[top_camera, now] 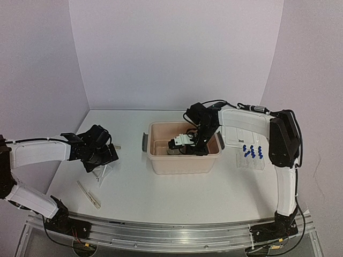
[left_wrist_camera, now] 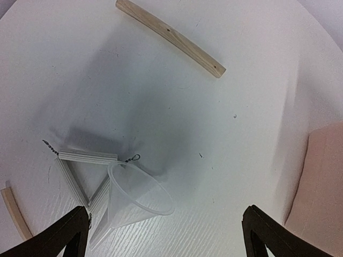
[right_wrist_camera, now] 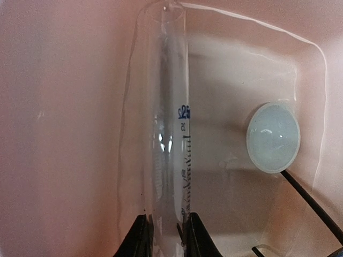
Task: Organize the chemistry lab equipment
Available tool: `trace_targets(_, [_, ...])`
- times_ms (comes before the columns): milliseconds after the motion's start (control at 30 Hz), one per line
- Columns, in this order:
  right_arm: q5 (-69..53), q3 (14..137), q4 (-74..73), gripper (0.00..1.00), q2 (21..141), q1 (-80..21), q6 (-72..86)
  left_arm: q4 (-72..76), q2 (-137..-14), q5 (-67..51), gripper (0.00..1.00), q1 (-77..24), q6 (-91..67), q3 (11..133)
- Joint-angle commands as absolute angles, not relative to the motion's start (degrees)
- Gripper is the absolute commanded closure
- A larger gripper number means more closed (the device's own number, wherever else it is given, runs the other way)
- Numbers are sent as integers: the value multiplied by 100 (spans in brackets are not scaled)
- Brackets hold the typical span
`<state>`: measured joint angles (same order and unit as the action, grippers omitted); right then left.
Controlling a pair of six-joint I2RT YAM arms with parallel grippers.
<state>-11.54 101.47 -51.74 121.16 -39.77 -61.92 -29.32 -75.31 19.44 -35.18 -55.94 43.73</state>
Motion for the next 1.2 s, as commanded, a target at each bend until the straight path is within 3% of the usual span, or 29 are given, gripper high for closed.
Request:
trace_targets(0, [-986, 10193, -5289, 72, 12437, -3920, -6433, -2779, -7610, 1945, 0, -3485, -5590, 4594])
trace_targets(633, [-1247, 10981, -5356, 56, 11733, -3920, -5852, -2811, -7756, 1544, 1, -3419, -5211, 4588])
trace_targets(1167, [-1290, 12257, -4571, 48, 11225, -3920, -3055, -3029, -8112, 1655, 8, -3419, -5249, 4464])
